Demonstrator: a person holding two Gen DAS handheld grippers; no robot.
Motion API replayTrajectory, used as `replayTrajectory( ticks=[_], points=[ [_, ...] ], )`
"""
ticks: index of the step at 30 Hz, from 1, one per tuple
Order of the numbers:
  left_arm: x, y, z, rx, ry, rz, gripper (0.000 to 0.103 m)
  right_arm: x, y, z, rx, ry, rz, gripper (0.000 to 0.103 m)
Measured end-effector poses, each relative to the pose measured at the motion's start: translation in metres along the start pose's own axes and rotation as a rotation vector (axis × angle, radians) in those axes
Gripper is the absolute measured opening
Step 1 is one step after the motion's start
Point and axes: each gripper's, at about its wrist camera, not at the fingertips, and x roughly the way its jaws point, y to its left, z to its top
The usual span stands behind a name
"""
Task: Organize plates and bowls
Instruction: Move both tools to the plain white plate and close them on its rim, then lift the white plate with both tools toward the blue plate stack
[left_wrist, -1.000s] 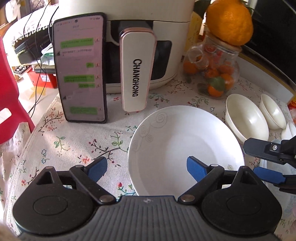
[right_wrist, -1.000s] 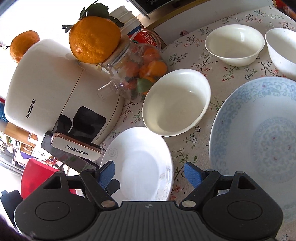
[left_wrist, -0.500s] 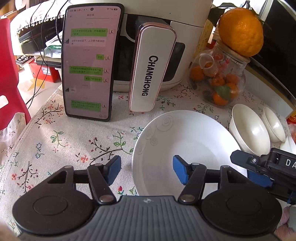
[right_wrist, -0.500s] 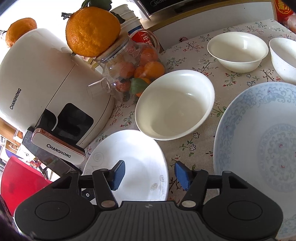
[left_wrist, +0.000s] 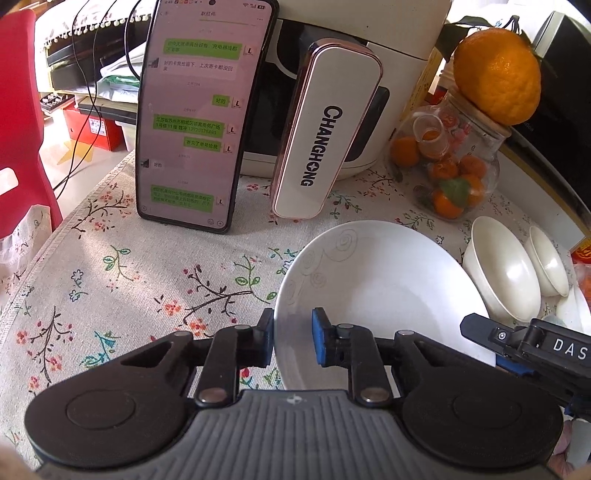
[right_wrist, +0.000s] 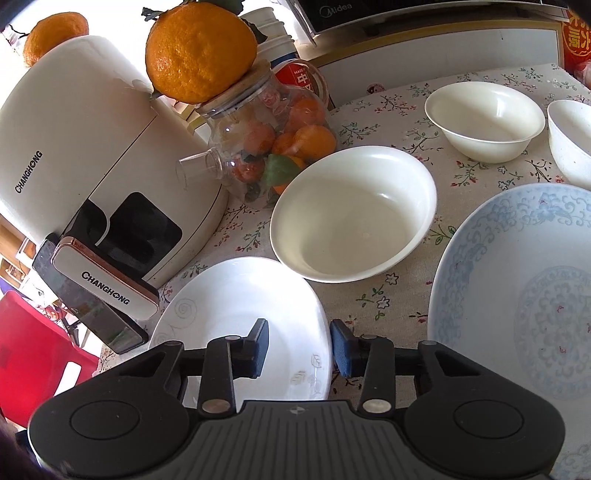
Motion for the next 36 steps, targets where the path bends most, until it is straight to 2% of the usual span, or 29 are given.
replayTrajectory(
  ticks=[9,18,36],
  points=[
    [-0.008,0.0,-0.002,0.013,-0.031,0.01,0.018,-0.001,-0.003,0.001,0.016,0.017,0.018,0.029],
    [-0.021,0.002,0.003,-0.019,-0.063,-0.001,0.018,-0.013,0.003,0.001,-0.002,0.003,0.062,0.028],
    [-0.053,-0.015,0.006,-0.038,-0.152,-0.087,0.018,-0.05,-0.003,0.01,0.02,-0.068,0.133,0.028]
  ],
)
